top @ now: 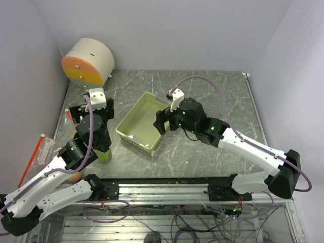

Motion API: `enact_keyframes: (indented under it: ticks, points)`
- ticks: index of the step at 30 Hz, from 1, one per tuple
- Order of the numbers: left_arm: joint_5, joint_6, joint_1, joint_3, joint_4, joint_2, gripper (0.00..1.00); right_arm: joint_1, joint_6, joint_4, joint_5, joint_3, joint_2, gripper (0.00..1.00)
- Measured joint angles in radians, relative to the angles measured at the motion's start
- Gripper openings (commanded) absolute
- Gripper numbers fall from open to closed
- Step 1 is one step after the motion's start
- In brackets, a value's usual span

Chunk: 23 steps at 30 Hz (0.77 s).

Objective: Place the food in the zip-top bag and seal the zipper
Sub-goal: Place the zipper food storage bag at the center of the board, then reset both arms

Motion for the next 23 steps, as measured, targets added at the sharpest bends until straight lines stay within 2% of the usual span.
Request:
enact_keyframes:
  ticks: [5,10,16,23]
  points:
    - [0.108,-0.143,0.023,0.01,-0.156,-0.014,1.0,0.0,0.05,-0.022,0.013,0.0,0.0,1.0]
    - [0.277,-0.266,0.025,0.027,-0.253,-0.031,1.0,0.0,0.103,-0.048,0.065,-0.003,0.0,1.0]
    - [0.434,-0.378,0.026,-0.017,-0.305,-0.046,1.0,0.0,0.151,-0.092,0.136,-0.008,0.005,1.0]
    - [0.532,-0.426,0.026,-0.111,-0.322,-0.066,1.0,0.0,0.179,-0.113,0.21,-0.07,0.001,1.0]
